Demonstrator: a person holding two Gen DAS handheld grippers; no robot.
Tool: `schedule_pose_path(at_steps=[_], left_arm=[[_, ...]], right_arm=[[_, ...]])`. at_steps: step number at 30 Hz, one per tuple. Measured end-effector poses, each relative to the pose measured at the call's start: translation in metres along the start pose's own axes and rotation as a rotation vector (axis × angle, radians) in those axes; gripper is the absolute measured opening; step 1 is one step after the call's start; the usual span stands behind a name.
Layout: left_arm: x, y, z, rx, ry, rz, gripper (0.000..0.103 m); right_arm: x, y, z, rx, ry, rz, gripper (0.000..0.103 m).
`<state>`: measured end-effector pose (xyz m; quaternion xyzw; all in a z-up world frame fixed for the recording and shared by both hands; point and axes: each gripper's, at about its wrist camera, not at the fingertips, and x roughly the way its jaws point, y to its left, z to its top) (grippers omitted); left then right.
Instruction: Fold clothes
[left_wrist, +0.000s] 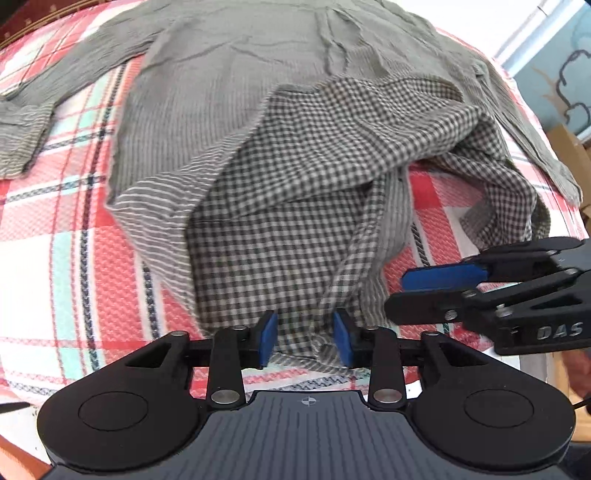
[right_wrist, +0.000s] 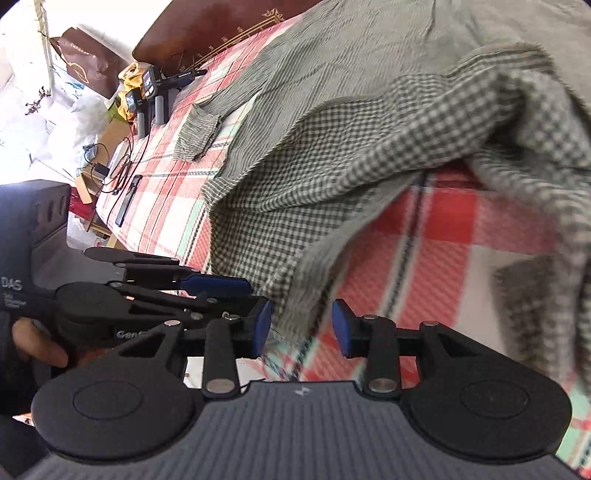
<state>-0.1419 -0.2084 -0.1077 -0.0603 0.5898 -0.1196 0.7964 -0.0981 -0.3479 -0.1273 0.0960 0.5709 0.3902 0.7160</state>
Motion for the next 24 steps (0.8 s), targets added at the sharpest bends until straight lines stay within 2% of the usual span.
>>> schedule_pose_path(at_steps=[2, 5, 7, 11, 15, 20, 23, 24], left_arm=[[-0.003, 0.002, 0.0, -0.005, -0.004, -0.003, 0.059], [-0.009, 0.005, 0.0, -0.013, -0.01, -0.007, 0.059], [-0.012, 0.005, -0.001, -0.013, -0.014, -0.016, 0.059], [-0.018, -0.009, -0.002, 0.047, -0.019, -0.088, 0.059], [-0.01, -0.029, 0.0, 0.091, -0.001, -0.145, 0.059], [0.011, -0.054, 0.001, 0.147, 0.043, -0.182, 0.059], [0.021, -0.063, 0.003, 0.172, 0.067, -0.168, 0.059], [0.019, -0.064, 0.005, 0.175, 0.058, -0.173, 0.059]], right_arm=[[0.004, -0.001, -0.001, 0.008, 0.02, 0.001, 0.04], [0.0, -0.005, -0.005, 0.048, 0.034, 0.041, 0.001], [-0.009, -0.006, -0.008, 0.059, 0.015, 0.06, 0.001], [-0.039, -0.006, -0.017, 0.054, -0.023, 0.058, 0.001], [-0.061, -0.017, -0.03, 0.074, -0.034, 0.01, 0.001], [-0.065, -0.035, -0.042, 0.132, -0.026, -0.075, 0.001], [-0.069, -0.034, -0.042, 0.107, -0.032, -0.122, 0.005], [-0.074, -0.031, -0.042, 0.085, -0.042, -0.142, 0.012]])
